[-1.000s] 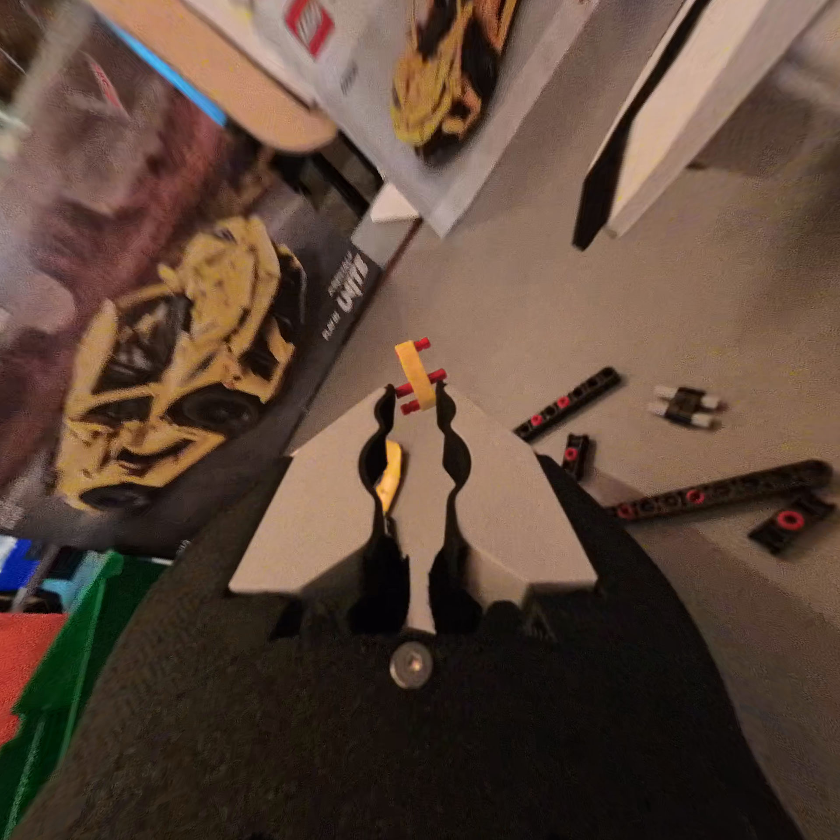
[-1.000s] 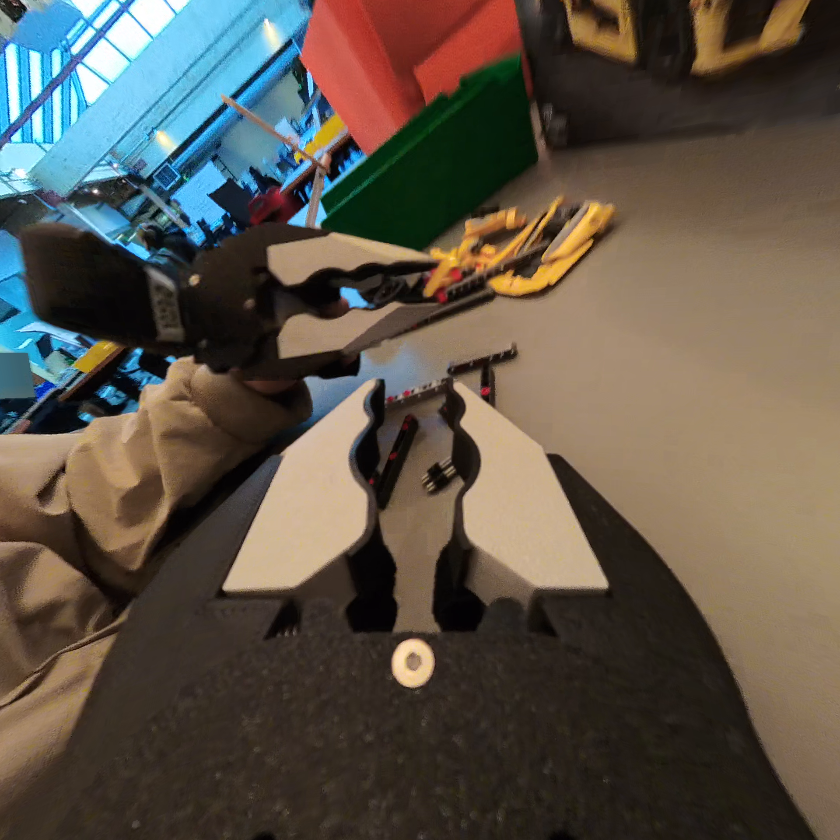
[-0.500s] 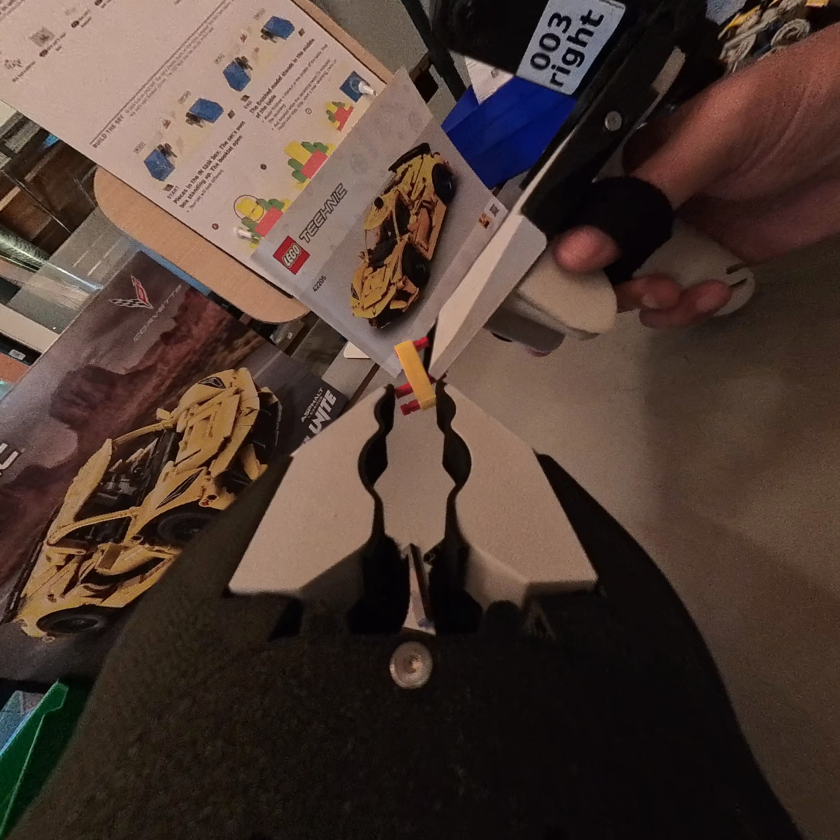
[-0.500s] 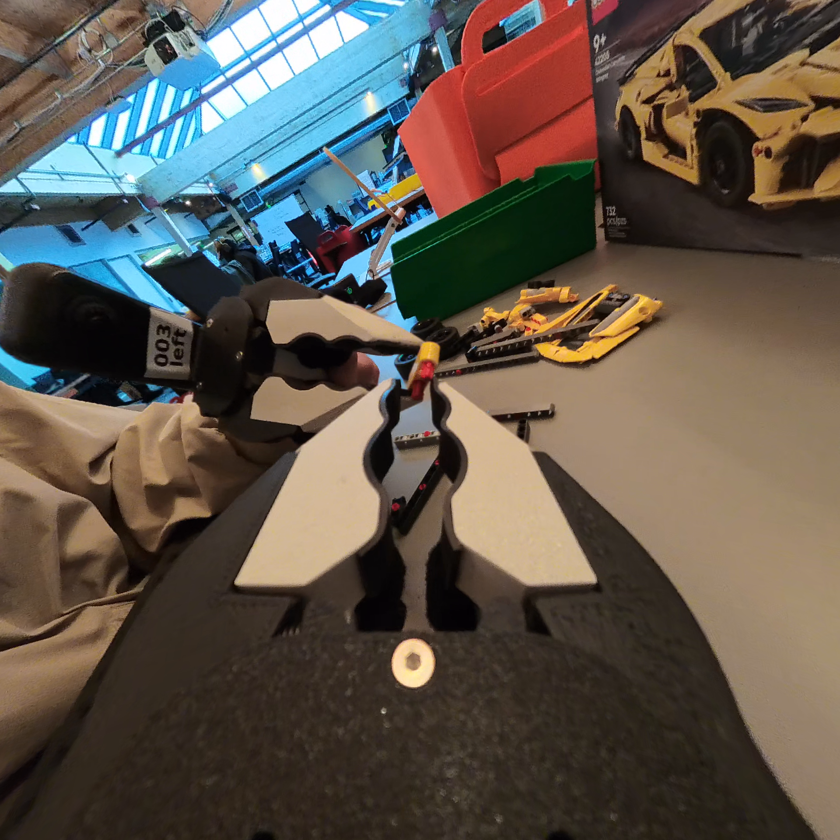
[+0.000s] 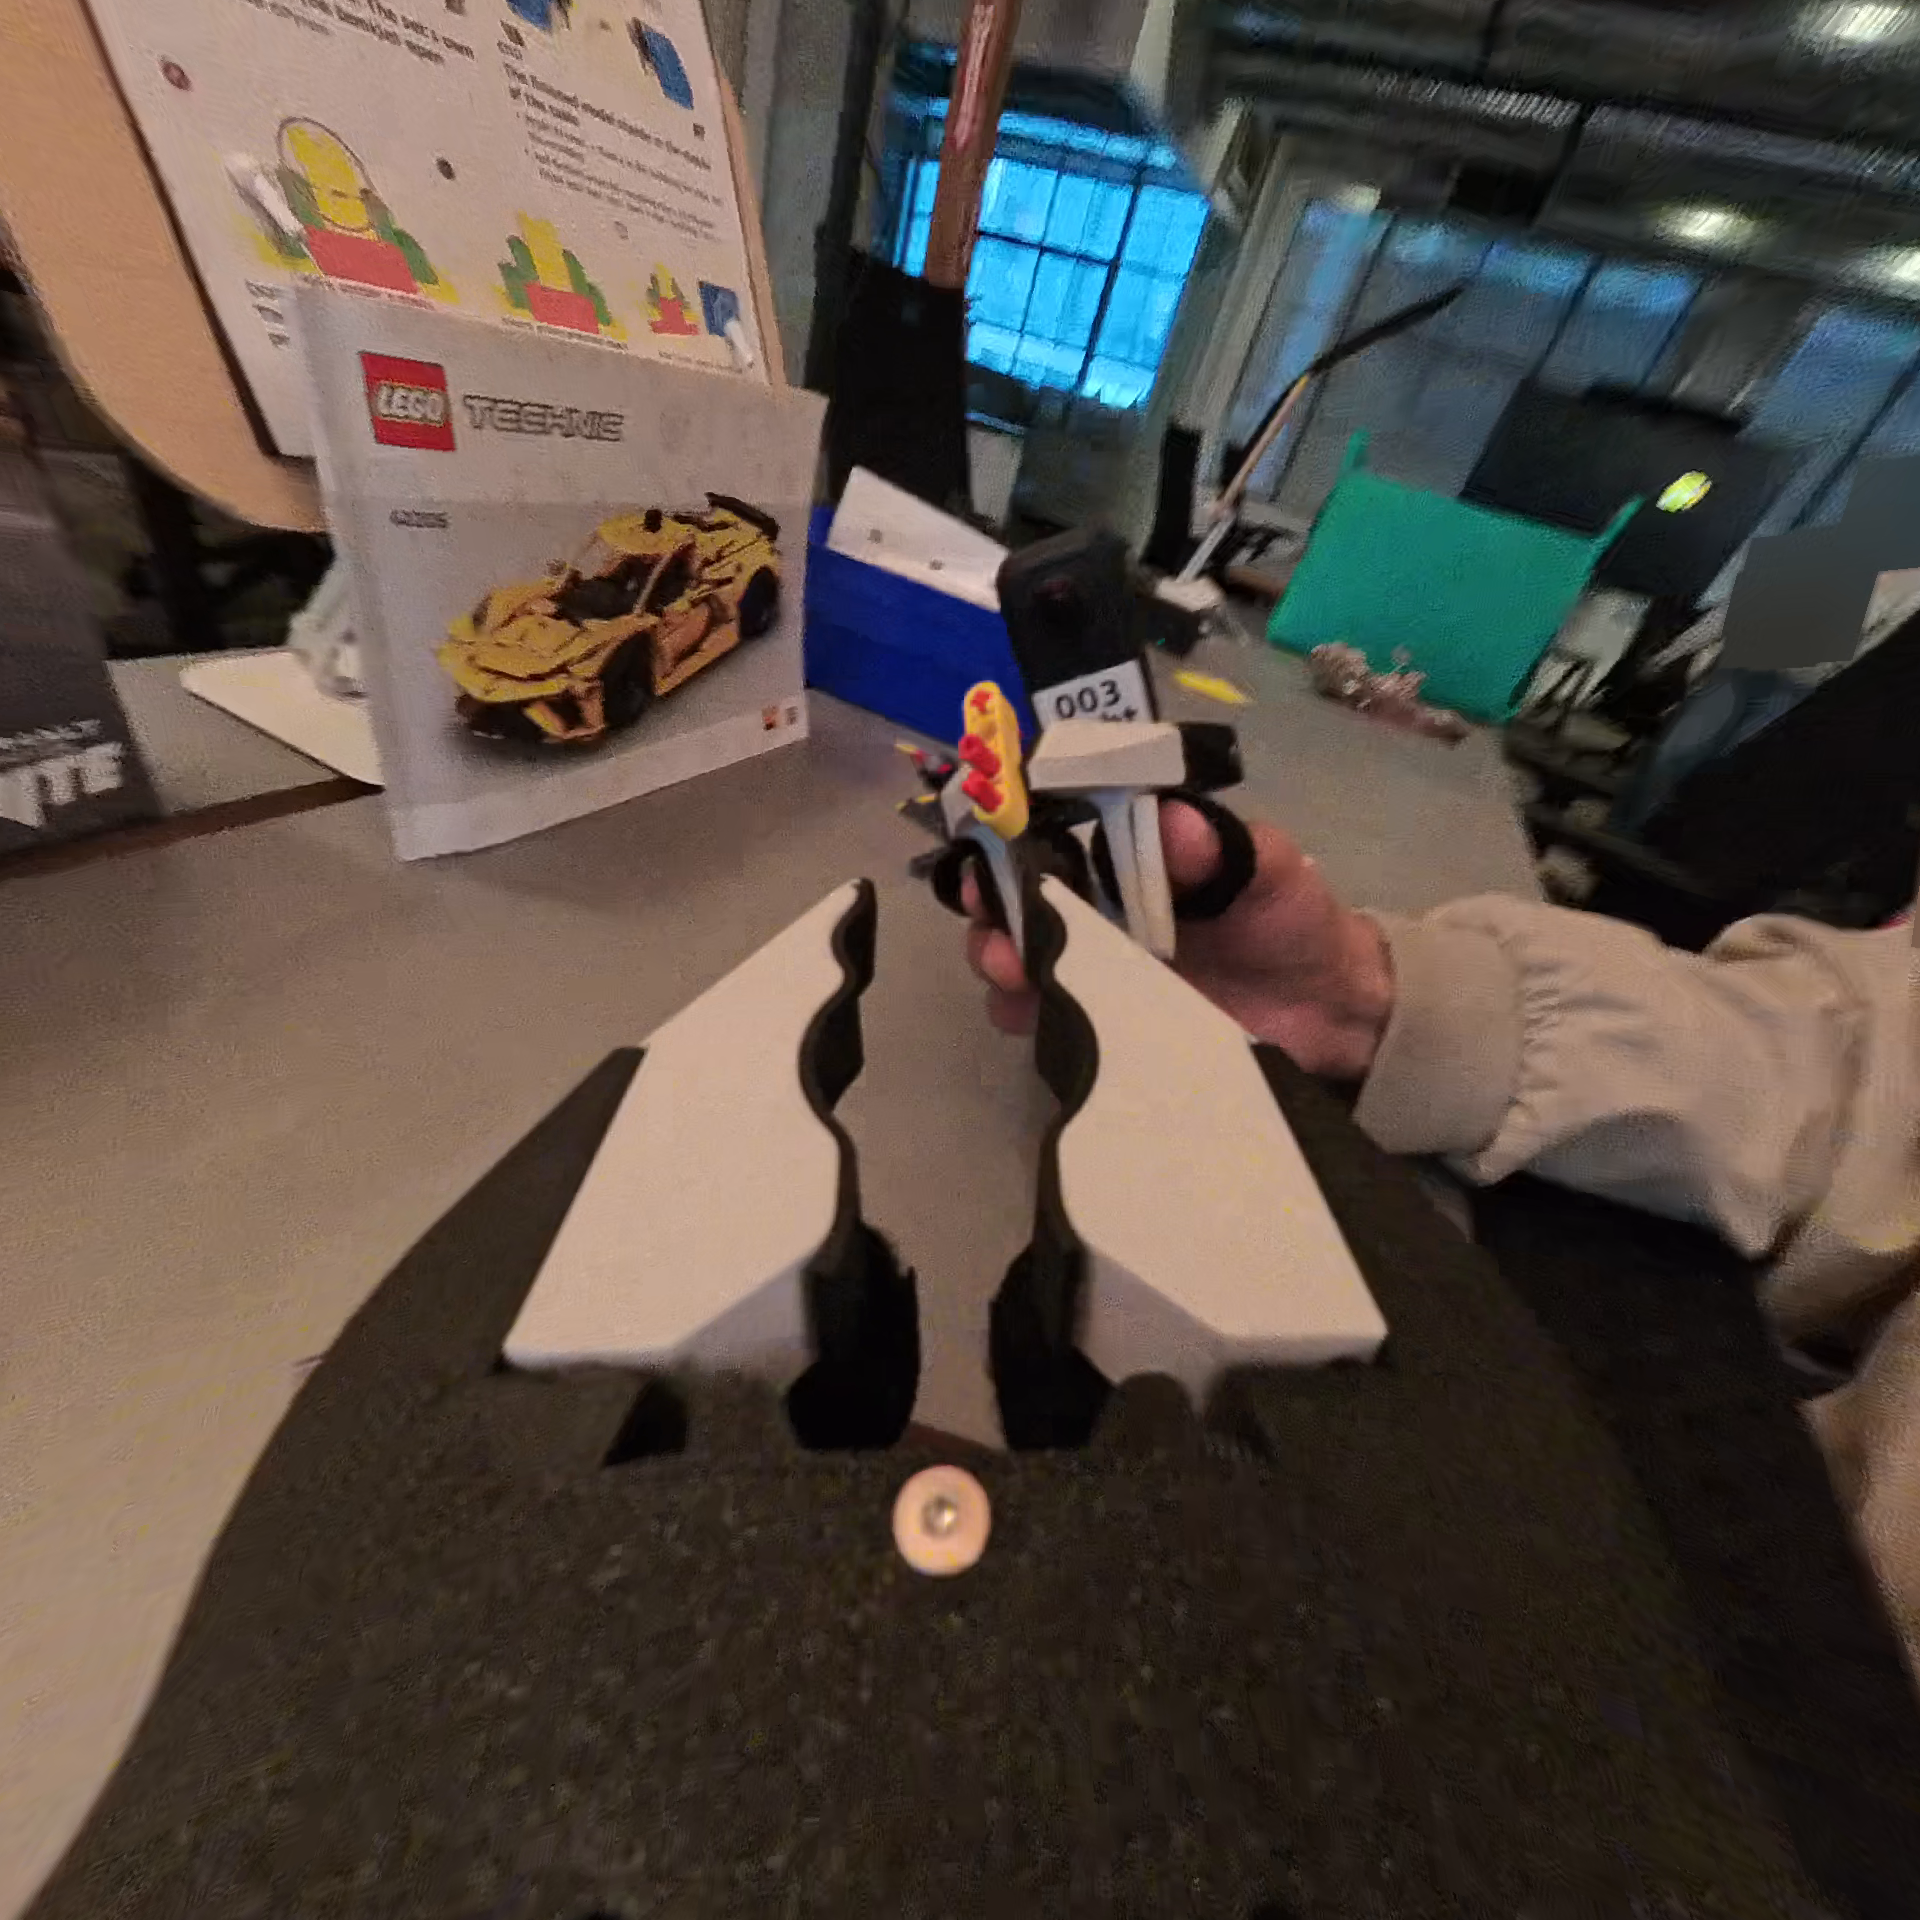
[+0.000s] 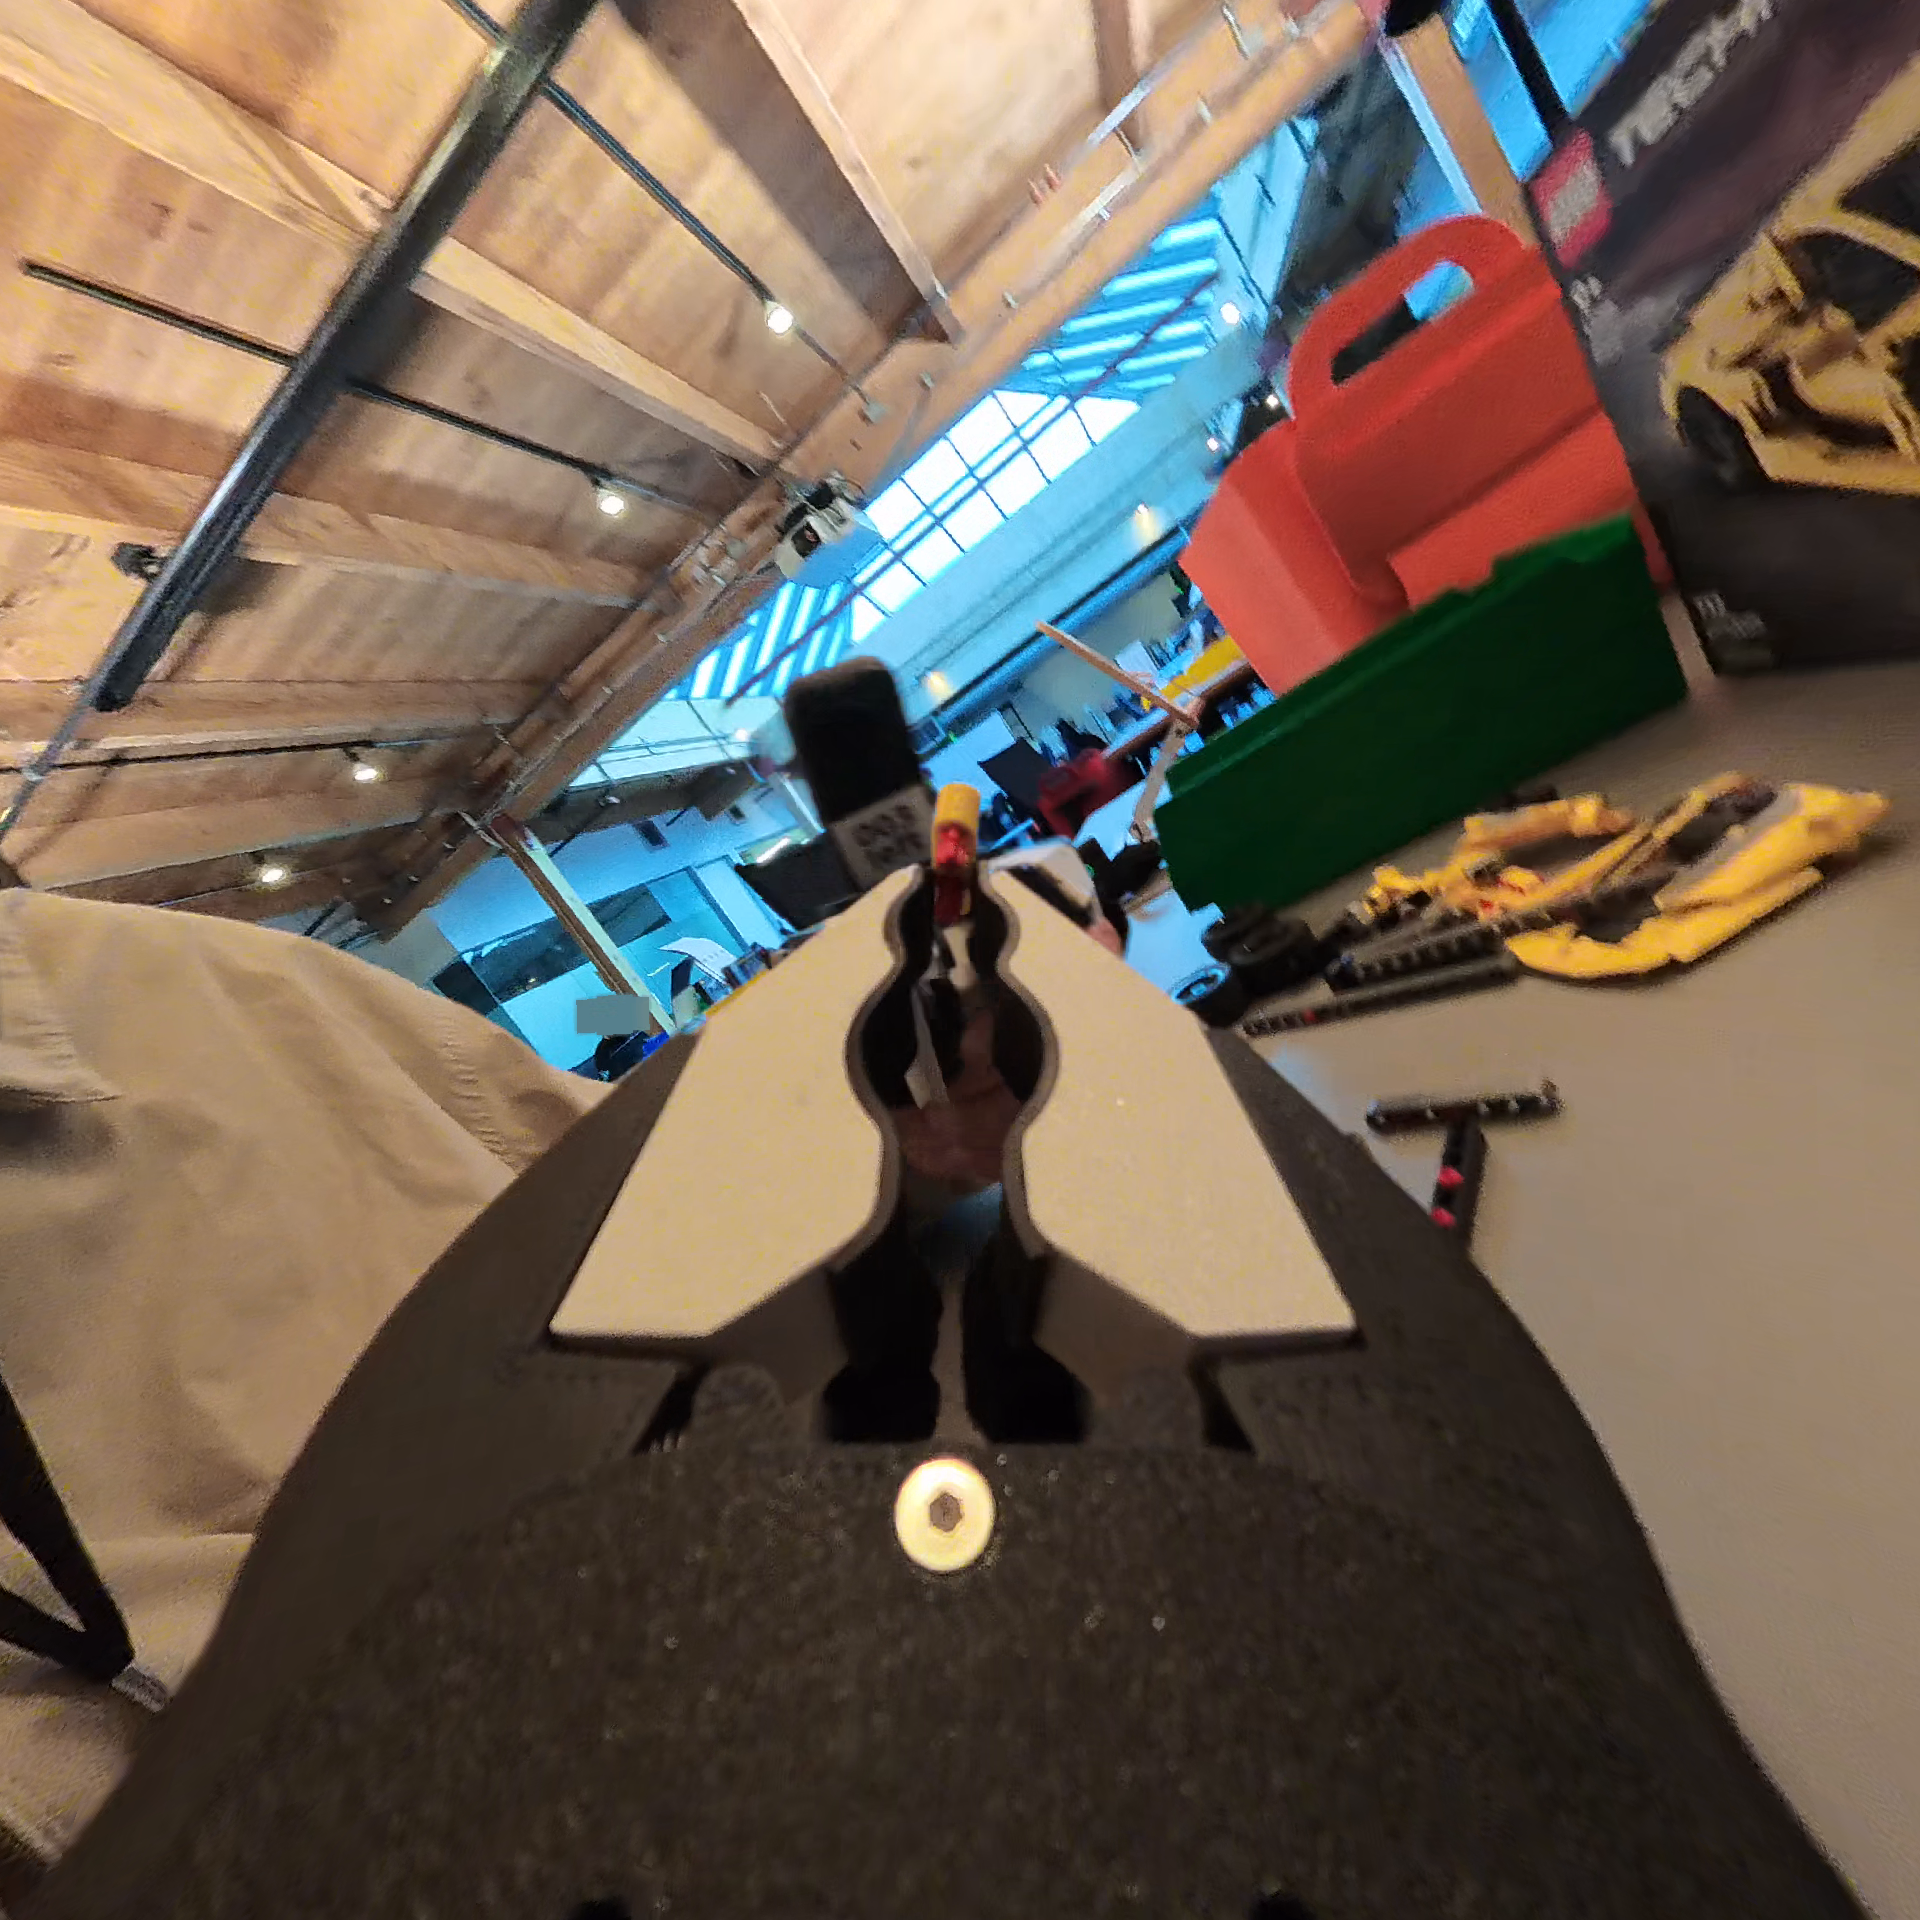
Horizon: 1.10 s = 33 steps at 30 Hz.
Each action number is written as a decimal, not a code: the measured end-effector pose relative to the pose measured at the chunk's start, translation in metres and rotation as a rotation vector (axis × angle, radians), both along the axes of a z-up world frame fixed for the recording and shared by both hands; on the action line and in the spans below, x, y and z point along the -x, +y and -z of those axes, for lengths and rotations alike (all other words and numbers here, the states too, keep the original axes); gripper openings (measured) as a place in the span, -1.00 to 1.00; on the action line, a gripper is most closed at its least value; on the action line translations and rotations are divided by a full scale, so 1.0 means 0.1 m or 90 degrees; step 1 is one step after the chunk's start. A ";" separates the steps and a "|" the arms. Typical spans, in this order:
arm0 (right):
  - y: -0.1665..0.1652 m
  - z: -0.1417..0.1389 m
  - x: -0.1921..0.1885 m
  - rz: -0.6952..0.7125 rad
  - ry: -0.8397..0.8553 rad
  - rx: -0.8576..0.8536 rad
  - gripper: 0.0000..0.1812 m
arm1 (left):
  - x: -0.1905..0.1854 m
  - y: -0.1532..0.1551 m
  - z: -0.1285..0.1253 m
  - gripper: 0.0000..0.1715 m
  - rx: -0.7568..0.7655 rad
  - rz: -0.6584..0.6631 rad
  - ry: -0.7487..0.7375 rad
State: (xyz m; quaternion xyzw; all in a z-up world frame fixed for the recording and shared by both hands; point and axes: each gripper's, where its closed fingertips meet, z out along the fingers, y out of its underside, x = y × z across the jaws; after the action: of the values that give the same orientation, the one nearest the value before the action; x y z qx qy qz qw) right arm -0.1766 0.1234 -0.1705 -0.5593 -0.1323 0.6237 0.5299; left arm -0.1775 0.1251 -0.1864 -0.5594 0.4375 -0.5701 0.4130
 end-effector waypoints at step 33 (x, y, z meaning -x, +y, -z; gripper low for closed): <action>0.02 0.23 -0.02 0.108 -0.325 -0.121 -0.61 | 0.06 0.00 0.12 -0.93 0.253 0.124 0.002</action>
State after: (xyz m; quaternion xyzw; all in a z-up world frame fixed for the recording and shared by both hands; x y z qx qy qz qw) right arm -0.1747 0.1256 -0.1934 -0.6553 -0.2719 0.4006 0.5798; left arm -0.1833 0.1248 -0.1980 -0.5857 0.3688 -0.6817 0.2369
